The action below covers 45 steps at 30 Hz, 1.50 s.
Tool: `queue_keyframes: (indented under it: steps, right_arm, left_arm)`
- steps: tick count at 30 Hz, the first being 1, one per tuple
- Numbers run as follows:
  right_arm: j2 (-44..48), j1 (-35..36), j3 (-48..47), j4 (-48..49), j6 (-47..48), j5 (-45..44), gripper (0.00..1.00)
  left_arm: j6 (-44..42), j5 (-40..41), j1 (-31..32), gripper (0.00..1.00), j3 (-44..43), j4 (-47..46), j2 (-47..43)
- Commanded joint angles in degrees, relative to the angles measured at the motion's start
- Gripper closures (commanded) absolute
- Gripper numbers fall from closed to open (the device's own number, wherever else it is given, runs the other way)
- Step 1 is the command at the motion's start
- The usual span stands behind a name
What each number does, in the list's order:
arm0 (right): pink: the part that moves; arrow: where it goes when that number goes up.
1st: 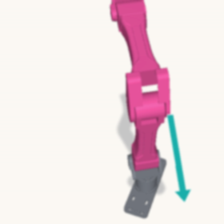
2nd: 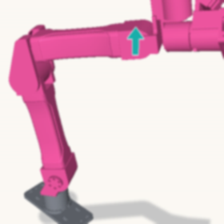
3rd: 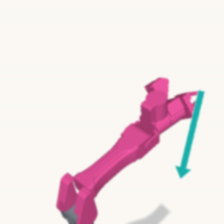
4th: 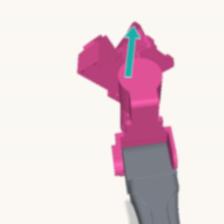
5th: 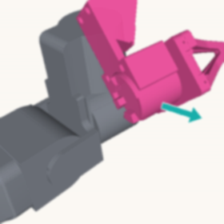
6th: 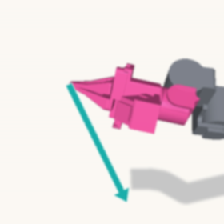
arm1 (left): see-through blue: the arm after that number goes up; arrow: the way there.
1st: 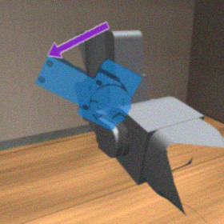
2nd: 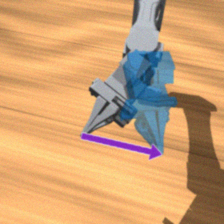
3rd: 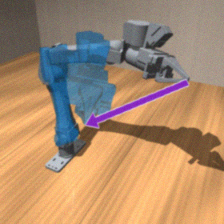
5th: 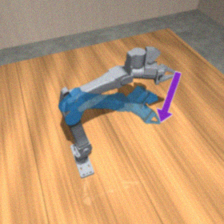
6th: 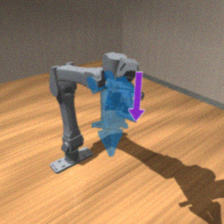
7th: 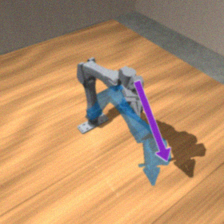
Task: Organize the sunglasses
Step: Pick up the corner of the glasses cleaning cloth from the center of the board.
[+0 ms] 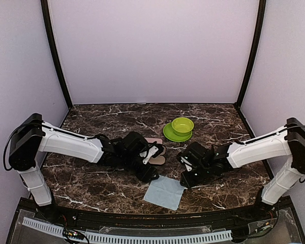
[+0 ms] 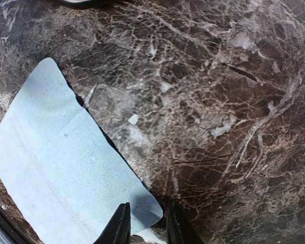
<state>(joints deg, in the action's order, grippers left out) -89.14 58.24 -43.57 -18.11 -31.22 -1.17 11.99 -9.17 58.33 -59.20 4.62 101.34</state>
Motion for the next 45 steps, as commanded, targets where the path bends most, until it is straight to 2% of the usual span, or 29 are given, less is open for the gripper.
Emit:
queue_keyframes:
  steps: [1,7,15,22,37,45]
  right_arm:
    - [-1.73,1.78,-2.58,-2.39,-0.33,-2.98,0.76]
    - [-5.25,3.95,-4.01,-4.88,-0.98,-6.10,0.85]
    - [-4.39,4.08,-3.76,-4.87,-0.99,-6.57,0.92]
    - [-2.78,4.03,-2.75,-2.58,-0.05,-5.01,1.00]
    - [-2.59,3.29,-2.23,-1.49,1.60,-4.46,1.00]
    - [-2.55,3.02,-1.98,-0.96,1.80,-4.12,1.00]
  left_arm:
    - [-0.78,0.02,-0.40,0.44,-0.93,1.16,-0.10]
    - [-1.07,0.34,-0.73,0.44,-0.88,1.19,-0.09]
    - [-1.28,-0.05,-0.85,0.43,-1.14,0.56,0.33]
    - [-2.31,-5.03,-1.18,0.46,-2.69,-0.86,3.38]
    - [-4.54,-5.86,-2.34,0.60,-8.48,0.75,9.66]
    - [-7.06,-2.89,-2.29,0.64,-9.00,3.23,11.00]
